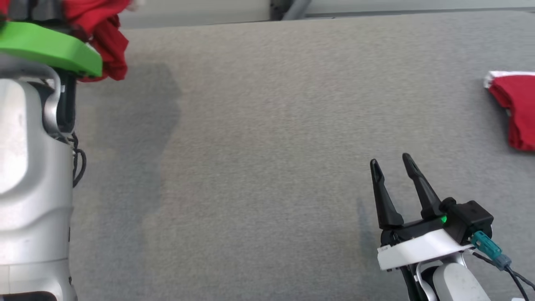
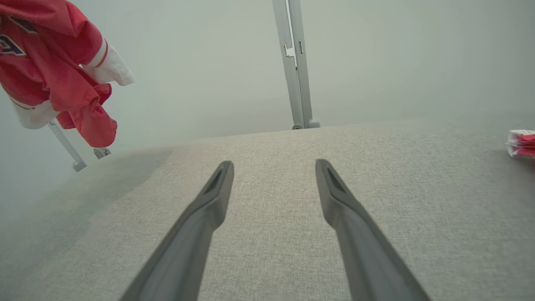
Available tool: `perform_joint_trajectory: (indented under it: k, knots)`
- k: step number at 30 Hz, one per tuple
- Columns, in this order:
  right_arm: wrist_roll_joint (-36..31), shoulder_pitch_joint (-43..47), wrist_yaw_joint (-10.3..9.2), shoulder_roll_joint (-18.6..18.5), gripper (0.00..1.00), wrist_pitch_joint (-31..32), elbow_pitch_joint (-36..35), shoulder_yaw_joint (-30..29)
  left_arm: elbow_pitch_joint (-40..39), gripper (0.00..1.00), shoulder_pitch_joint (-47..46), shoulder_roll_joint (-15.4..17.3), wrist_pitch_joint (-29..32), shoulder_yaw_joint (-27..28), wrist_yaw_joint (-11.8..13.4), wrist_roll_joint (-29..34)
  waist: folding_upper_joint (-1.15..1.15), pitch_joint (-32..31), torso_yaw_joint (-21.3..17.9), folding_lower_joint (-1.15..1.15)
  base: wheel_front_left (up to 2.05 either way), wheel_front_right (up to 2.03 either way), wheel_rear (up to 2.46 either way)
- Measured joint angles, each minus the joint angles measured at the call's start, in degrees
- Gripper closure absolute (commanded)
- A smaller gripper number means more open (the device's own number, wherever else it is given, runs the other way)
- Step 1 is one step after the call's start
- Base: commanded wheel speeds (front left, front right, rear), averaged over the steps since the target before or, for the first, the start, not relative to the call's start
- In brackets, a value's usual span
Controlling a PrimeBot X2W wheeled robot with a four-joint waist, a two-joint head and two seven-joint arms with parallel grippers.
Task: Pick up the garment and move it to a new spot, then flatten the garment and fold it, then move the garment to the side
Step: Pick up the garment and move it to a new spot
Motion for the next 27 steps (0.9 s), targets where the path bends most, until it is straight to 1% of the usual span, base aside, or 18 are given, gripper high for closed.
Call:
perform_joint_trajectory:
  k: [5,8,13,15,16,21,24,27]
  knots:
    - [2.10,0.82,0.00,0.08,0.00,0.00,-0.36,0.36,-7.48,1.00,2.18,-0.14,4.03,-2.70,-0.02,-1.29,0.00,-1.88,-5.01,0.00,0.00,0.00,0.00]
    - [3.12,1.02,0.00,0.08,0.00,0.00,-0.60,0.41,-10.50,1.00,3.81,-1.03,6.43,-3.80,-0.02,-2.85,0.00,-2.74,-8.15,0.00,0.00,0.00,0.00]
    - [3.93,1.25,0.00,0.08,0.00,0.00,-0.99,0.19,-14.70,1.00,6.42,-2.63,9.04,-6.12,-0.02,-3.70,0.00,-3.62,-13.33,0.00,0.00,0.00,0.00]
    - [4.23,1.43,0.00,0.05,0.00,0.00,-1.24,-0.21,-16.03,1.00,7.75,-3.44,9.84,-7.35,0.01,-3.70,0.00,-3.75,-15.24,0.00,0.00,0.00,0.00]
    - [4.39,1.46,0.00,0.05,0.00,0.00,-1.41,-0.41,-16.89,1.00,9.04,-4.27,10.39,-9.00,0.07,-3.52,0.00,-3.69,-16.99,0.00,0.00,0.00,0.00]
    - [4.90,1.24,-0.01,0.04,0.00,-0.01,-1.85,-0.09,-15.32,1.00,12.90,-5.25,10.10,-11.82,0.53,-2.29,0.00,-2.21,-19.92,0.00,0.00,0.00,0.00]
    - [5.21,0.61,-0.01,0.04,0.00,0.00,-2.19,-0.10,-11.87,1.00,16.14,-6.38,8.69,-12.41,1.32,-2.49,0.00,-0.50,-20.69,0.00,0.00,0.00,0.00]
    - [5.23,-0.09,0.00,0.07,0.00,-0.01,-2.24,0.10,-7.34,1.00,18.57,-7.64,6.82,-13.50,1.42,-3.00,0.00,1.38,-20.96,0.00,0.00,0.00,0.00]
